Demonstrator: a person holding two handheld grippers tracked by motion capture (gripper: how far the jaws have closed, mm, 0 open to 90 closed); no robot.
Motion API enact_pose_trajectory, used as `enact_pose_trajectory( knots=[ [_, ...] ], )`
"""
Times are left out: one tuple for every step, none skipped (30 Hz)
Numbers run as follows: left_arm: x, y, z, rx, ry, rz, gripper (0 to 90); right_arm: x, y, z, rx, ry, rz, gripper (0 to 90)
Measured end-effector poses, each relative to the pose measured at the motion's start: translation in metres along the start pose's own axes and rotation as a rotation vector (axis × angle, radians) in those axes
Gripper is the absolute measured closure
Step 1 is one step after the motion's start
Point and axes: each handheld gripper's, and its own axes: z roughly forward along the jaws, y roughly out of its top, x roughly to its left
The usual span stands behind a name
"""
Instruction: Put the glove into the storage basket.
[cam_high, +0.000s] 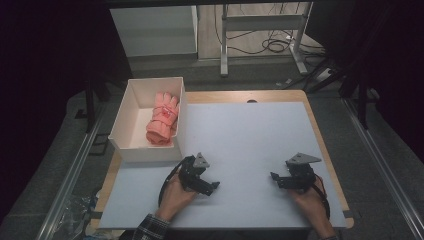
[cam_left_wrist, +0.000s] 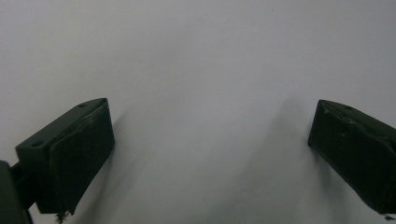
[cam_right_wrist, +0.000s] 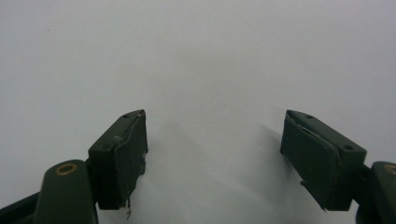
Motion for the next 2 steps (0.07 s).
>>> enact_pose_trajectory(
  knots=[
    [-0.0004, 0.0, 0.0002, 0.0, 0.002, 0.001, 0.2, 0.0003, 0.0003, 0.0002, 0.001, -0.001, -0.001, 23.1],
    [-0.0004, 0.0, 0.0002, 0.0, 0.002, 0.001, 0.2, 0.0003, 0.0003, 0.0002, 0.001, -0.001, -0.001, 23.1]
  ],
)
